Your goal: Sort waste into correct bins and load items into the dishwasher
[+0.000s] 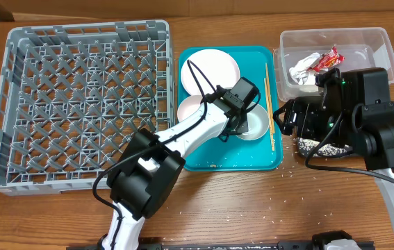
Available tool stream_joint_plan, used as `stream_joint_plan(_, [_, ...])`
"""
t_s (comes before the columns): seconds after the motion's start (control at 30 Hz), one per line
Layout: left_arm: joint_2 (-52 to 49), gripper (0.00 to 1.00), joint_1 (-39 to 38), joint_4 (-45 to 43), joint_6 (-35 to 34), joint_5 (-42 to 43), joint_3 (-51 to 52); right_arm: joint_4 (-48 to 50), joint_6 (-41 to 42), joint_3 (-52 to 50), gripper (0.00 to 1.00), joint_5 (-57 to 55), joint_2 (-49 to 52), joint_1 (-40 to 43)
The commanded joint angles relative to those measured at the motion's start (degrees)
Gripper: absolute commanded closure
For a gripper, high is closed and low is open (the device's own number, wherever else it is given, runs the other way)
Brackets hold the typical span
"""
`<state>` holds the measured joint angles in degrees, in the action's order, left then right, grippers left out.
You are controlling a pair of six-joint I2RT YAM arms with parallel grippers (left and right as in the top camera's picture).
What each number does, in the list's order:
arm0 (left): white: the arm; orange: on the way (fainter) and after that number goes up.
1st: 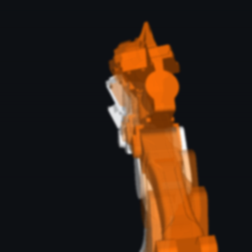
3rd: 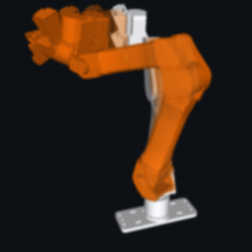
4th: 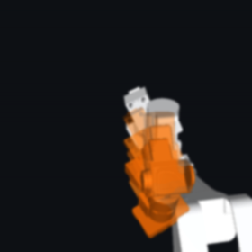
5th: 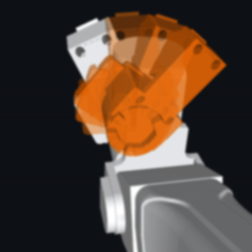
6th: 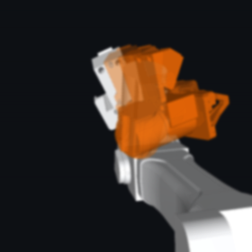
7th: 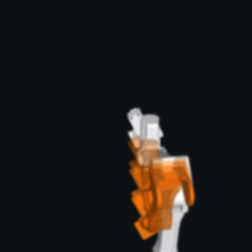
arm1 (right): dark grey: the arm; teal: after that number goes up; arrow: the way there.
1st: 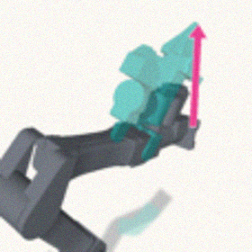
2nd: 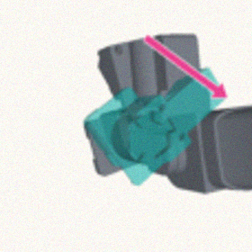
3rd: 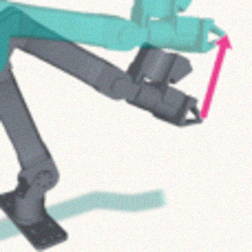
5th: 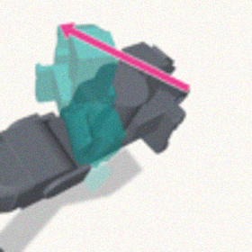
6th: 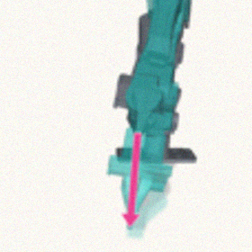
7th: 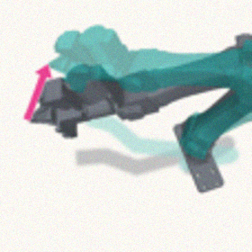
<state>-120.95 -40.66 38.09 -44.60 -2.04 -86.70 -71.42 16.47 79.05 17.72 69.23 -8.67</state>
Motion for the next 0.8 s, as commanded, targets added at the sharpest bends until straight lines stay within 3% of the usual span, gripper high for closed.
stream_joint_plan(0.0, [-0.39, 0.92, -0.22, -0.17, -0.87, -0.94, 0.17, 0.81, -0.24, 0.74, 0.08, -0.35, -0.09, 0.07])
stream_joint_plan(0.17, [1.05, 0.96, 0.59, 4.92, 0.35, -1.22, -4.0, 1.92, -0.17, 0.74, 0.03, -0.31, -0.09, 0.07])
stream_joint_plan(0.37, [6.49, 0.96, 4.07, 19.96, 12.35, -6.69, -15.28, 2.97, -0.22, 0.74, 0.0, -0.35, -0.09, 0.07])
stream_joint_plan(0.53, [12.26, 0.96, 8.92, 27.19, 19.37, -28.5, -23.06, 3.21, -0.22, 0.74, 0.0, -0.33, -0.09, 0.07])
stream_joint_plan(0.7, [13.4, 0.96, 13.9, 22.38, 21.31, -54.42, -23.17, 3.21, -0.2, 0.74, 0.0, -0.33, -0.09, 0.07])
stream_joint_plan(0.77, [12.7, 0.96, 16.06, 16.11, 26.82, -58.66, -22.91, 3.21, -0.2, 0.74, 0.0, -0.33, -0.09, 0.07])
